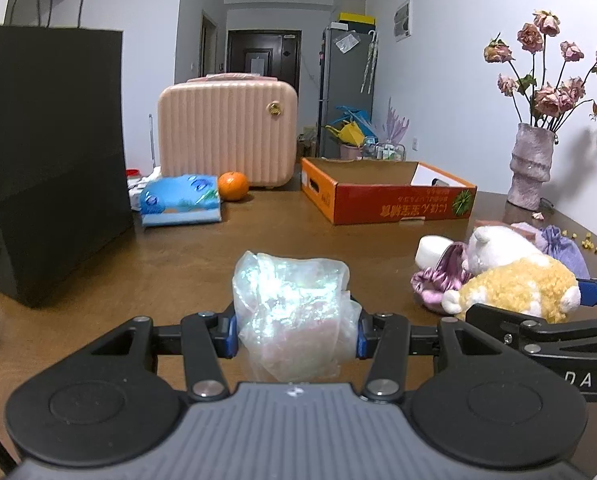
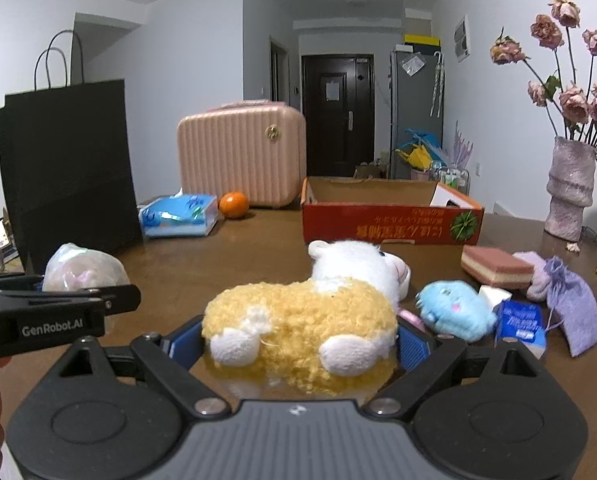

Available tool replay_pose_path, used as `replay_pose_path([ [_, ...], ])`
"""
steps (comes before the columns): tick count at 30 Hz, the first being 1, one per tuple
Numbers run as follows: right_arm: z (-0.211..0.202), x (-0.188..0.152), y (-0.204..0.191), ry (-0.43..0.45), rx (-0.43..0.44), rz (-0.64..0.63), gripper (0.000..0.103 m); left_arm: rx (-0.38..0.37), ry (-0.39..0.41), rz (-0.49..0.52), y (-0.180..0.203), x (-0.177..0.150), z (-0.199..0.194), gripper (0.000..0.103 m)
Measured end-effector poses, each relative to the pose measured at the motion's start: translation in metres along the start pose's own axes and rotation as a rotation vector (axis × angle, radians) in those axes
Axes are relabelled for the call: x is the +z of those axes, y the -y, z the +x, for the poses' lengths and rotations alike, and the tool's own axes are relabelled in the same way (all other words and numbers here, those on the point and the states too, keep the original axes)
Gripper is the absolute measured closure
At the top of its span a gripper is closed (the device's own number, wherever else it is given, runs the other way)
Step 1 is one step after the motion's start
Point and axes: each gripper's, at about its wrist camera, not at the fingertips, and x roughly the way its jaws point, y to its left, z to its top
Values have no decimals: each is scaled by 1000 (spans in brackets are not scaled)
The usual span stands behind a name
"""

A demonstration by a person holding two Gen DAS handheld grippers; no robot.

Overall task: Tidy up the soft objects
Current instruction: 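Carry both items to the cardboard box while the left tool releases the bag inside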

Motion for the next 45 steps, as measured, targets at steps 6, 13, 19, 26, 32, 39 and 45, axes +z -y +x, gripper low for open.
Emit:
replay_pose_path([
  [6, 3, 18, 19, 39, -14, 1, 9, -19, 25, 2, 15, 21, 10, 53],
  [13, 15, 35, 42, 62, -30, 12, 9, -39, 44, 7, 29, 45, 27, 53],
  [19, 28, 48, 62, 71, -52, 24, 9, -54, 54, 8, 41, 64, 44, 53],
  [26, 46, 65, 83, 81, -77, 16, 9, -64, 61, 2, 52, 82, 65, 53],
  [32, 61, 79, 100, 91, -90, 16, 9, -71, 64, 6, 63, 98, 84, 53],
  [39, 83, 94, 120, 93, -108, 6, 9, -74, 60, 3, 76, 116, 109, 53],
  [45, 102, 106, 137, 89, -127, 0, 9, -79, 65, 2, 86, 131, 131, 53],
])
